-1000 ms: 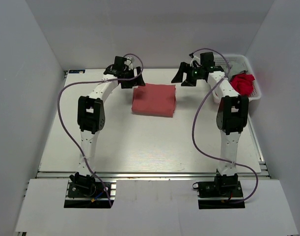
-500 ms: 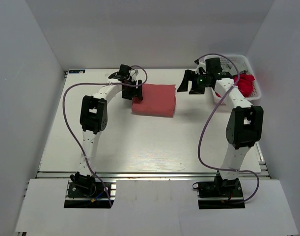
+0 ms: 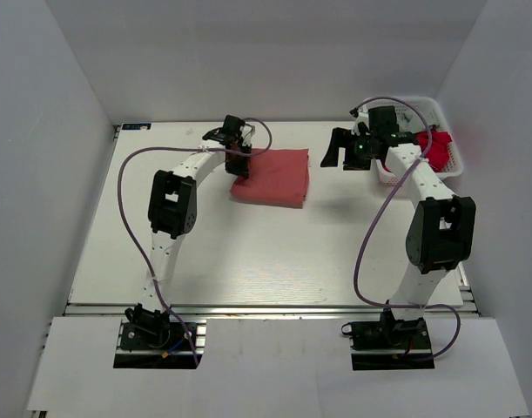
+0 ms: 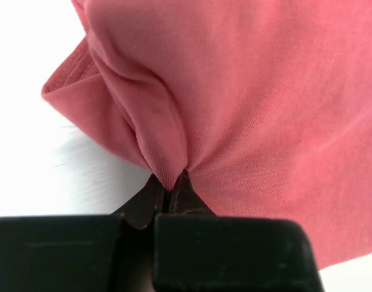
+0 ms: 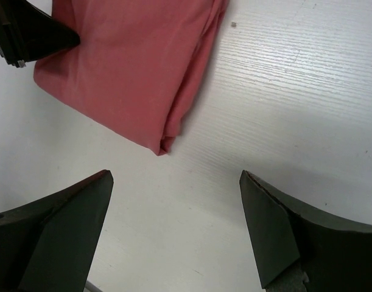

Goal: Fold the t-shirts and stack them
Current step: Put the neatly folded tshirt into the corner of the board with the left arm

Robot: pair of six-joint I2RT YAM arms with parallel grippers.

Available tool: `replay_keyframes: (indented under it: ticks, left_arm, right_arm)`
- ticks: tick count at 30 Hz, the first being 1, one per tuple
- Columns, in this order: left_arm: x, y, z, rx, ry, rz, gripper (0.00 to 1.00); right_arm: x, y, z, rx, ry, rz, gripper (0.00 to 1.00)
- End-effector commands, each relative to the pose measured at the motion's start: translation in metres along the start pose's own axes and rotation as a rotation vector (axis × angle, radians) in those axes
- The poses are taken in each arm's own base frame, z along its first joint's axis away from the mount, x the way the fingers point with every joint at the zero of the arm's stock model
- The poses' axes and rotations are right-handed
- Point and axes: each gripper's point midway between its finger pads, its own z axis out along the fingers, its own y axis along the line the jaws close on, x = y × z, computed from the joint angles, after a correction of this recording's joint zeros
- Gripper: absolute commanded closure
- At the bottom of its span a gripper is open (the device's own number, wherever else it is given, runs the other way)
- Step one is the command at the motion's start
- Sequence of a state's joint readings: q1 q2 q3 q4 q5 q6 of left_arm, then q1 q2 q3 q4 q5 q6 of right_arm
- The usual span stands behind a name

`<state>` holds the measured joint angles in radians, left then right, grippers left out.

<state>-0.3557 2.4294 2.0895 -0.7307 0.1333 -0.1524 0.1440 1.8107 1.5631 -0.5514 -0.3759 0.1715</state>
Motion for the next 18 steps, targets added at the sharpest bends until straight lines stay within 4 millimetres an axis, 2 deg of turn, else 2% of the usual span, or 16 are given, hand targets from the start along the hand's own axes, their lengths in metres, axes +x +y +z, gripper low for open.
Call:
replay_keyframes:
  ticks: [1,2,3,4,6,7,9,10,15,17,18]
  left_arm:
    - [-0.036,0.042,-0.047,-0.183,-0.091,0.051,1.0]
    - [-0.052,0.05,-0.071,-0.214,-0.143,0.056,1.0]
    - [-0.058,0.056,-0.082,-0.25,-0.167,0.095,1.0]
    - [-0.065,0.073,-0.096,-0.328,-0.192,0.1,1.0]
    - [-0.076,0.087,-0.123,-0.401,-0.234,0.142,1.0]
    - [-0.079,0.103,-0.134,-0.457,-0.241,0.143,1.0]
    - [-0.08,0.124,-0.147,-0.52,-0.24,0.148,1.0]
    - [-0.085,0.135,-0.161,-0.572,-0.252,0.159,1.0]
    - [-0.088,0.181,-0.183,-0.7,-0.25,0.146,1.0]
    - [-0.088,0.206,-0.192,-0.724,-0.253,0.127,1.0]
    - [-0.094,0.213,-0.198,-0.728,-0.281,0.113,1.0]
  right_arm:
    - [-0.024,0.006,-0.024,0.011,-0.096,-0.061,0.1]
    - [-0.025,0.008,-0.024,0.006,-0.098,-0.058,0.1]
    - [-0.028,0.012,-0.025,-0.007,-0.109,-0.066,0.1]
    - [-0.028,0.011,-0.024,-0.01,-0.109,-0.057,0.1]
    - [-0.031,0.015,-0.024,-0.023,-0.121,-0.054,0.1]
    - [-0.03,0.013,-0.022,-0.022,-0.116,-0.052,0.1]
    - [-0.033,0.013,-0.023,-0.015,-0.124,-0.046,0.1]
    - [-0.033,0.012,-0.022,-0.012,-0.123,-0.044,0.1]
    - [-0.054,0.012,-0.03,0.024,-0.167,-0.057,0.1]
    - [-0.06,0.014,-0.034,0.029,-0.175,-0.057,0.1]
    - [-0.068,0.016,-0.039,0.037,-0.196,-0.062,0.1]
